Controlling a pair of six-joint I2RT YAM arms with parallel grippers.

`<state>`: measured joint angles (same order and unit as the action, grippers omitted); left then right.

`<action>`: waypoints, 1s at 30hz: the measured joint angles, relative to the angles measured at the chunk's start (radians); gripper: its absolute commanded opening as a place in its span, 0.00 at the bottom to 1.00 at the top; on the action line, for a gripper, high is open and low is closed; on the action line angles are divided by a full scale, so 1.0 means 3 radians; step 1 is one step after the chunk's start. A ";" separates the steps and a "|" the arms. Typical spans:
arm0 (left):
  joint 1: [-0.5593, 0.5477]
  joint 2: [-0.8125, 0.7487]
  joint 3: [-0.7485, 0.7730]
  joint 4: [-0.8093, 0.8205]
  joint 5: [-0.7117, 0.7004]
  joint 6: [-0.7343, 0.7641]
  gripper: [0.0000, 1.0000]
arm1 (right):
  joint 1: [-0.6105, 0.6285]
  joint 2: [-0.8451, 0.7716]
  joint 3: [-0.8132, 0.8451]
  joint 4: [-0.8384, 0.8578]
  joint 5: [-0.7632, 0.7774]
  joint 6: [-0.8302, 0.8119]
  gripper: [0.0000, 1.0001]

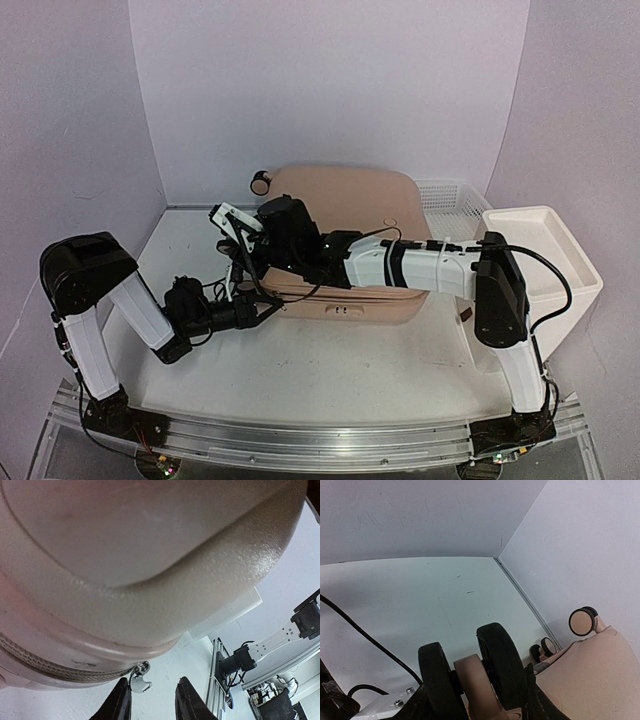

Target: Open, take out, and arrange the luggage

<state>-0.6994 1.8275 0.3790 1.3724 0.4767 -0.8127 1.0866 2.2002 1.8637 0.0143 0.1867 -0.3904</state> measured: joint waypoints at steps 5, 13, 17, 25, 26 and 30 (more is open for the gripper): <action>0.0000 -0.0032 -0.0005 -0.0020 -0.0018 -0.0001 0.34 | -0.0001 0.0000 0.0000 0.0001 -0.0001 0.0001 0.00; -0.0031 -0.0034 -0.0005 -0.0018 -0.0146 -0.0089 0.30 | -0.0003 0.0000 0.0005 -0.0004 -0.0001 0.0000 0.00; -0.0050 -0.0020 -0.0005 -0.0017 -0.0238 -0.0165 0.22 | -0.0003 0.0000 0.0005 -0.0005 -0.0003 -0.0001 0.00; -0.0071 0.0022 -0.0005 0.0055 -0.0342 -0.0333 0.28 | -0.0005 0.0000 0.0005 -0.0005 -0.0005 -0.0001 0.00; -0.0083 0.0022 -0.0005 0.0058 -0.0371 -0.0350 0.28 | -0.0008 0.0000 0.0005 -0.0005 -0.0005 -0.0001 0.00; -0.0150 0.0043 -0.0005 0.0090 -0.0551 -0.0469 0.22 | -0.0015 0.0000 0.0005 -0.0005 -0.0004 0.0000 0.00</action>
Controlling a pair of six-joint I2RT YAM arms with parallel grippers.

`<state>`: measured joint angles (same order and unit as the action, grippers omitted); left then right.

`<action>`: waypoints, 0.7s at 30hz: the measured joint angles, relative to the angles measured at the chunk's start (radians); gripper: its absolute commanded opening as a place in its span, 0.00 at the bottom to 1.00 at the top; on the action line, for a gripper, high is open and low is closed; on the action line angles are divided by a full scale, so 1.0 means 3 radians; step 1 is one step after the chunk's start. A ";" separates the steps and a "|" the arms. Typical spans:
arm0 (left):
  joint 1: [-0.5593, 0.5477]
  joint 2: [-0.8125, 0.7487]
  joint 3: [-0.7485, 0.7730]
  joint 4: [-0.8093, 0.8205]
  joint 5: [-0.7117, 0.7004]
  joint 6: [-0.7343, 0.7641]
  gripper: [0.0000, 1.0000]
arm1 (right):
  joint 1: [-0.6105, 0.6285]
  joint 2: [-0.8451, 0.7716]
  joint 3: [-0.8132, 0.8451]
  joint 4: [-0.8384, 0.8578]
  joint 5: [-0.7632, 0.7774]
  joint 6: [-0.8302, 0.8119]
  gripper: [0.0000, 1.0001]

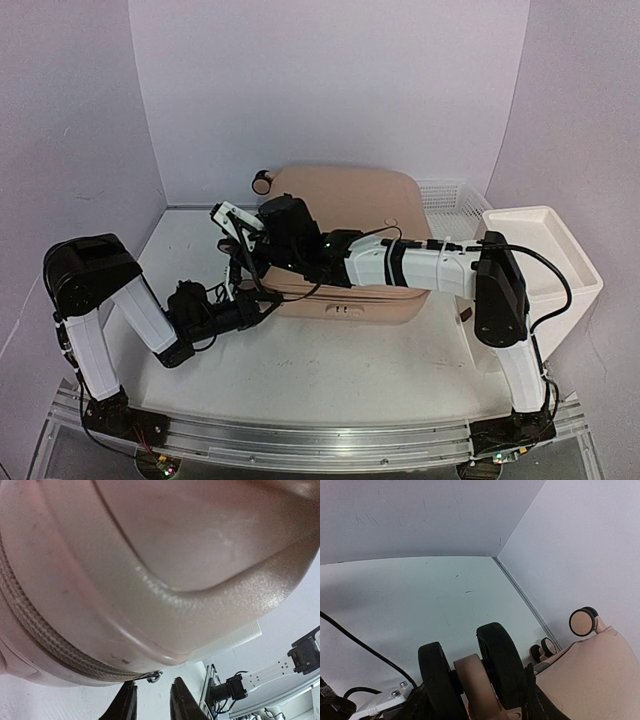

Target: Open, take out, and arrange the luggage

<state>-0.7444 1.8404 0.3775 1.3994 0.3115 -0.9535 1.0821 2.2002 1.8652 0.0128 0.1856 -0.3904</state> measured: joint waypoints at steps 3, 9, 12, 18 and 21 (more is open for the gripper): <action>-0.0071 0.0061 0.0000 0.0074 -0.0193 -0.0090 0.21 | -0.0006 0.0000 0.0000 -0.0003 0.0004 0.0005 0.00; -0.0145 0.0084 0.0001 0.0109 -0.0399 -0.0106 0.22 | -0.0015 0.0000 0.0001 0.0000 0.0005 0.0005 0.00; -0.0205 0.0056 -0.0018 0.0098 -0.0511 0.0038 0.36 | -0.0015 0.0000 0.0001 0.0000 0.0006 0.0006 0.00; -0.0266 -0.0108 -0.0231 0.0103 -0.1119 0.0395 0.54 | -0.0014 0.0000 0.0001 -0.0008 0.0008 0.0018 0.00; -0.0258 -0.0109 -0.0300 0.0078 -0.1364 0.0537 0.54 | -0.0014 0.0000 0.0029 -0.0042 0.0008 0.0046 0.00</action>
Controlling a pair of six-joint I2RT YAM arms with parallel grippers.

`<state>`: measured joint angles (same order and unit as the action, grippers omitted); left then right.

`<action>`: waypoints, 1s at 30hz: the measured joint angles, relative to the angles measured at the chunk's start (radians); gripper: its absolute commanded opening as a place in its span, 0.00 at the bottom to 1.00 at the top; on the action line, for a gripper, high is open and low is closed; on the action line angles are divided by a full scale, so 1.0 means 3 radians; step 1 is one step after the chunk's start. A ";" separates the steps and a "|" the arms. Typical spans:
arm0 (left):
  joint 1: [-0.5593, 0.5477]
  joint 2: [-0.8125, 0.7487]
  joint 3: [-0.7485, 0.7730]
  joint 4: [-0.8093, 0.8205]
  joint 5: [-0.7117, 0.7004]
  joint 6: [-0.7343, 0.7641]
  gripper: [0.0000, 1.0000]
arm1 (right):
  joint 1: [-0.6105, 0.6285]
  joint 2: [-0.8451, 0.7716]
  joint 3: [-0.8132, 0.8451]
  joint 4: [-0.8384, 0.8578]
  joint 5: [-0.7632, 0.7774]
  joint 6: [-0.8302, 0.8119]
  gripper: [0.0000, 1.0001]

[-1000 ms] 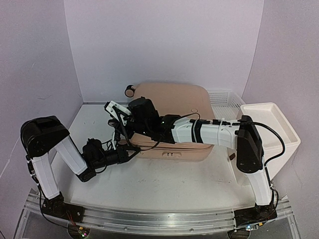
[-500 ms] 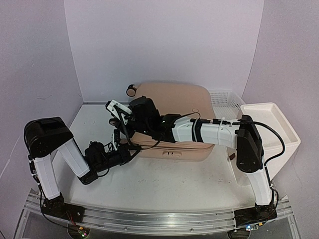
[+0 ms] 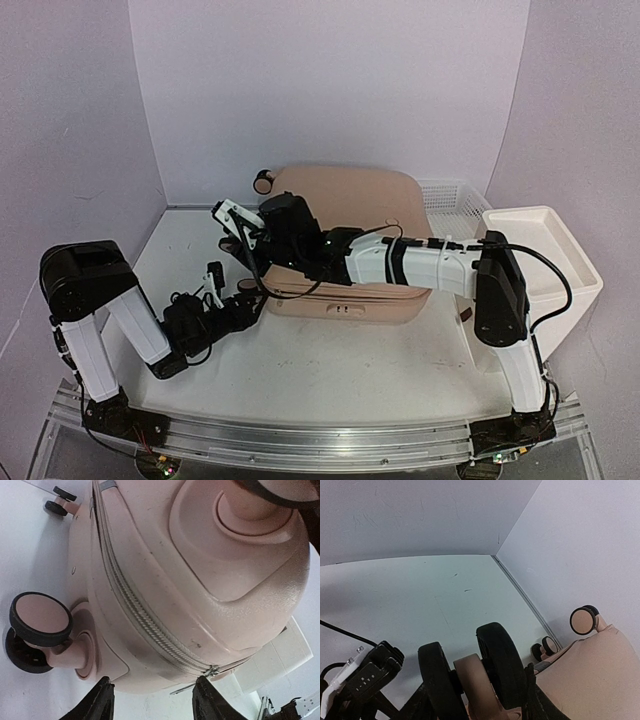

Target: Open, take out, and arrange the luggage

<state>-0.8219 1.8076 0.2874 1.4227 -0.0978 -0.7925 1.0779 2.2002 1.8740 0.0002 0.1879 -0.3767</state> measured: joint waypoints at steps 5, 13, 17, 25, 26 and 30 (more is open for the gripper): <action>0.0000 0.0018 0.0048 -0.0037 0.0032 0.0210 0.57 | -0.0001 0.0008 0.0070 -0.0114 -0.0010 0.0060 0.00; -0.0008 0.0131 0.0182 -0.0092 0.0562 0.0369 0.86 | -0.0006 0.0019 0.0121 -0.0181 -0.0025 0.0103 0.00; -0.0011 0.0289 0.0256 -0.0153 0.0730 0.0342 0.82 | -0.0006 0.0020 0.0123 -0.0188 -0.0031 0.0109 0.00; -0.0050 0.0284 0.0429 -0.0263 0.1062 0.0259 0.69 | -0.0006 0.0022 0.0125 -0.0187 -0.0029 0.0112 0.00; -0.0051 0.0247 0.0443 -0.0262 0.1091 0.0256 0.67 | -0.0006 0.0022 0.0125 -0.0187 -0.0029 0.0112 0.00; -0.0051 0.0098 0.0458 -0.0262 0.1118 0.0197 0.67 | -0.0006 0.0022 0.0127 -0.0187 -0.0029 0.0120 0.00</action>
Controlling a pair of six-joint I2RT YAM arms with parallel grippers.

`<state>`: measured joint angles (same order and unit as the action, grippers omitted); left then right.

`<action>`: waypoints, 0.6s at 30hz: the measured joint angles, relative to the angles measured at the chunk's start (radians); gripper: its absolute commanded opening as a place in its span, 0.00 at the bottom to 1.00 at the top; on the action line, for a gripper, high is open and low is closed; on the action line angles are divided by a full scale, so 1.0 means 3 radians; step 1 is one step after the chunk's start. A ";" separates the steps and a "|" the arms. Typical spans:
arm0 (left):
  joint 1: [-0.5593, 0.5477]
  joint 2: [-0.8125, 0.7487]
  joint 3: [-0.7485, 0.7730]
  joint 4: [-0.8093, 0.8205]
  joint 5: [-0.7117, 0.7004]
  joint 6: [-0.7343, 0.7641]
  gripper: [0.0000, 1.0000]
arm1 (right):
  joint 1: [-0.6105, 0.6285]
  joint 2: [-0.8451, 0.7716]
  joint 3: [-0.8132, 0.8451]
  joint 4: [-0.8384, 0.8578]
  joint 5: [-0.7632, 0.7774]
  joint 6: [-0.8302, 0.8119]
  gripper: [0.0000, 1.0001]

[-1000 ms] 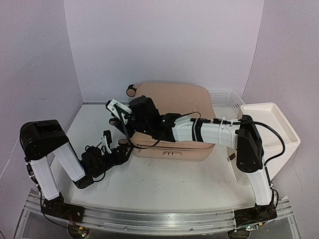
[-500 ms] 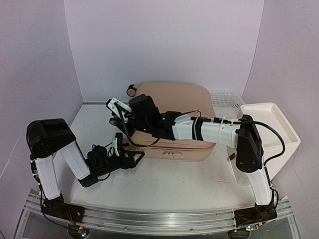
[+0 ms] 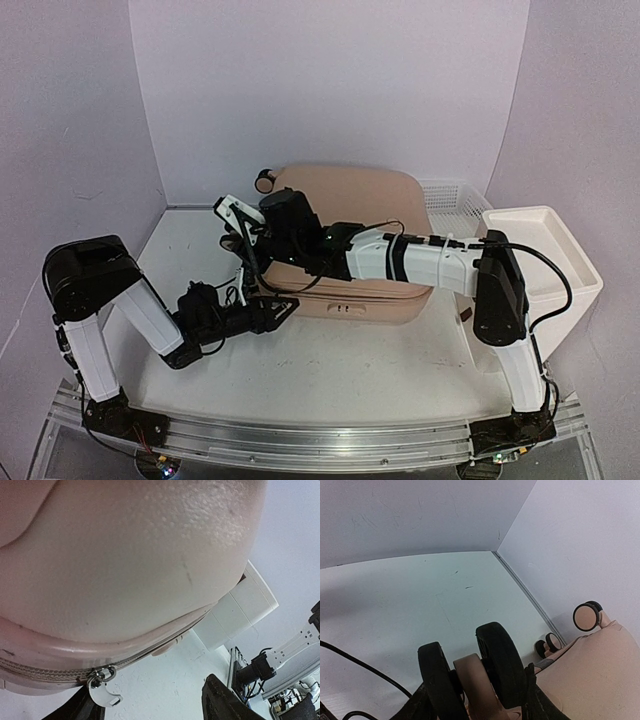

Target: Open, take out, and arrange the luggage

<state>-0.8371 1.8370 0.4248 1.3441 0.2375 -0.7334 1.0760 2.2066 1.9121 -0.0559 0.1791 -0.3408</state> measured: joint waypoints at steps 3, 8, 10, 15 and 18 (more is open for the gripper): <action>0.0000 -0.0041 -0.0009 -0.0032 -0.0039 -0.0017 0.69 | 0.0000 0.0000 0.0011 -0.0003 0.0000 0.0006 0.00; -0.0001 -0.0057 -0.0029 -0.0033 -0.0104 -0.0100 0.51 | 0.0000 0.0000 0.0011 -0.0004 0.0001 0.0005 0.00; 0.0004 -0.0047 -0.0028 -0.0039 -0.0150 -0.0168 0.44 | 0.0001 0.0000 0.0011 -0.0005 0.0001 0.0004 0.00; 0.0019 -0.0005 -0.0028 -0.0057 -0.0233 -0.0230 0.27 | 0.0001 0.0000 0.0011 -0.0006 0.0001 0.0001 0.00; 0.0023 -0.0003 -0.0028 -0.0078 -0.0282 -0.0235 0.17 | 0.0001 0.0000 0.0011 -0.0008 0.0001 -0.0003 0.00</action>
<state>-0.8303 1.8362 0.4164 1.3209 0.1528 -0.8040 1.0763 2.2066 1.9156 -0.0582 0.1795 -0.3416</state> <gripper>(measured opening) 0.259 0.505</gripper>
